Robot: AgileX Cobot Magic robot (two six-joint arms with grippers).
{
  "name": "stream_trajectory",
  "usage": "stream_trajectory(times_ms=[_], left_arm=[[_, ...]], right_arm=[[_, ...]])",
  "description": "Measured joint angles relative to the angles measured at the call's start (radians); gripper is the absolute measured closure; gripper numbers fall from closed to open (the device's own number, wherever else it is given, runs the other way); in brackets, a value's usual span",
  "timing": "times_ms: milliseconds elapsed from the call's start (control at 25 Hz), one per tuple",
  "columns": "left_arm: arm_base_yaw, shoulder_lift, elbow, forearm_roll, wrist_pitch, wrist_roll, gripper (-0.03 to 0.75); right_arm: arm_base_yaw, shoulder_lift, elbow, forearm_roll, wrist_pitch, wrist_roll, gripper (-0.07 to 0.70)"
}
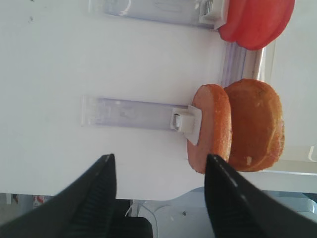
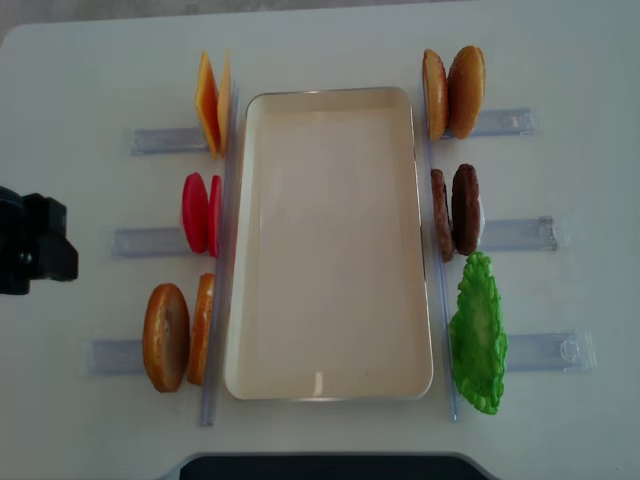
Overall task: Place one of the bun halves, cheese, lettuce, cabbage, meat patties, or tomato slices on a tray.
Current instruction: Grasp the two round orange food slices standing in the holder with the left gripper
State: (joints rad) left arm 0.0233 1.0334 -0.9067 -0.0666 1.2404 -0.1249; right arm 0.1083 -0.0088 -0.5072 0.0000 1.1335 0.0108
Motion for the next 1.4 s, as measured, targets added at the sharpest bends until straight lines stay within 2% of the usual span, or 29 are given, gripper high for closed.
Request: stream_trajectory(times_ms=[320,400,520,880,1040,1160,1400], left_arm=[[0.0,0.0,0.0,-0.046,0.0,-0.006,0.281],[-0.019,0.0,0.0,-0.043,0.0,-0.011,0.281],[-0.1,0.003,0.0,-0.027,0.0,-0.062,0.281],[-0.404,0.114,0.0,0.045,-0.001,-0.326,0.281],[-0.507,0.176,0.0,0.049,-0.005,-0.404,0.281],[-0.55,0.219,0.0,0.049,-0.008,-0.444,0.281],[-0.557,0.279,0.0,0.049,-0.037,-0.477,0.281]], right_arm=[[0.0,0.0,0.0,0.0,0.0,0.0,0.1],[0.0,0.0,0.0,0.0,0.0,0.0,0.1],[0.0,0.0,0.0,0.0,0.0,0.0,0.1],[0.0,0.0,0.0,0.0,0.0,0.0,0.1],[0.0,0.0,0.0,0.0,0.0,0.0,0.1],[0.0,0.0,0.0,0.0,0.0,0.0,0.1],[0.0,0.0,0.0,0.0,0.0,0.0,0.1]])
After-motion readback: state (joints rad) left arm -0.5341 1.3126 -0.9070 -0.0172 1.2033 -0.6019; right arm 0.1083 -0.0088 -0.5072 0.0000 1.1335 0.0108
